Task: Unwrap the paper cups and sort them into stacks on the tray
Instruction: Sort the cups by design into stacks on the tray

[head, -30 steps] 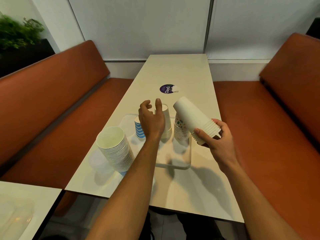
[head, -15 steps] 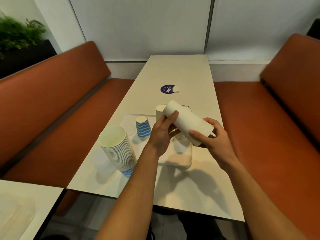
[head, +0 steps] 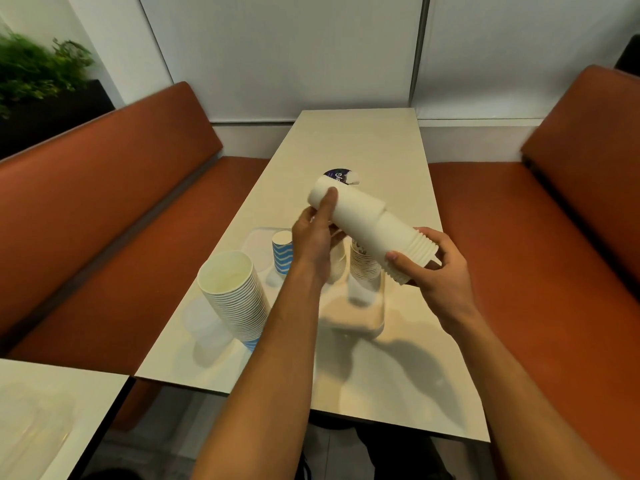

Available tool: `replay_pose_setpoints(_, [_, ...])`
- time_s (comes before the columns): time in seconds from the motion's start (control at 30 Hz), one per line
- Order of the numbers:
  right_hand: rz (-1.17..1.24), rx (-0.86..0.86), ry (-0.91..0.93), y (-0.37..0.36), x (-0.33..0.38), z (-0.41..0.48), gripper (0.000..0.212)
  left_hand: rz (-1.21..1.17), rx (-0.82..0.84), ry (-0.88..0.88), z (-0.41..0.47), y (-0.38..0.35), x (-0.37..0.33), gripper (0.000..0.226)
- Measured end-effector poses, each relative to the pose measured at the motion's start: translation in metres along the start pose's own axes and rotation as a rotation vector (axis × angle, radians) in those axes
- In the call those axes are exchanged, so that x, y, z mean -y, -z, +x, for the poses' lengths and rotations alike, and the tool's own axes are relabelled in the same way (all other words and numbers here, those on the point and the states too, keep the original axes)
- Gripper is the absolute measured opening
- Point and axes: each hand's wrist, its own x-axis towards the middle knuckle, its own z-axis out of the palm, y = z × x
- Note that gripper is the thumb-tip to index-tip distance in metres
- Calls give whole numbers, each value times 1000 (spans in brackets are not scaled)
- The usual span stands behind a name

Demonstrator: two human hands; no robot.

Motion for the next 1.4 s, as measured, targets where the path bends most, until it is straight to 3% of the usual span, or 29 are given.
replay_pose_setpoints(0.1, [32, -63, -25, 7, -3, 0, 57, 32, -140, -153, 12, 5, -15, 38])
replay_pose_setpoints(0.27, [63, -172, -6, 7, -2, 4, 59, 346, -264, -383, 19, 3, -25, 65])
replay_pose_setpoints(0.8, [72, -119, -39, 2, -5, 6, 64, 866, -193, -193, 55, 17, 22, 73])
replay_pose_setpoints(0.97, [83, -93, -49, 1, -5, 6, 69, 830, -188, -194, 48, 19, 20, 87])
replay_pose_setpoints(1.13, [71, -39, -46, 0, -6, 5, 71, 654, -263, -330, 21, 11, 9, 63])
replay_pose_setpoints(1.3, [89, 42, -47, -5, -4, 2, 73, 312, 46, -95, 0, 6, 11, 58])
replay_pose_setpoints(1.4, [74, 86, -50, -7, -4, 0, 70, 216, 216, 22, -11, 7, 16, 44])
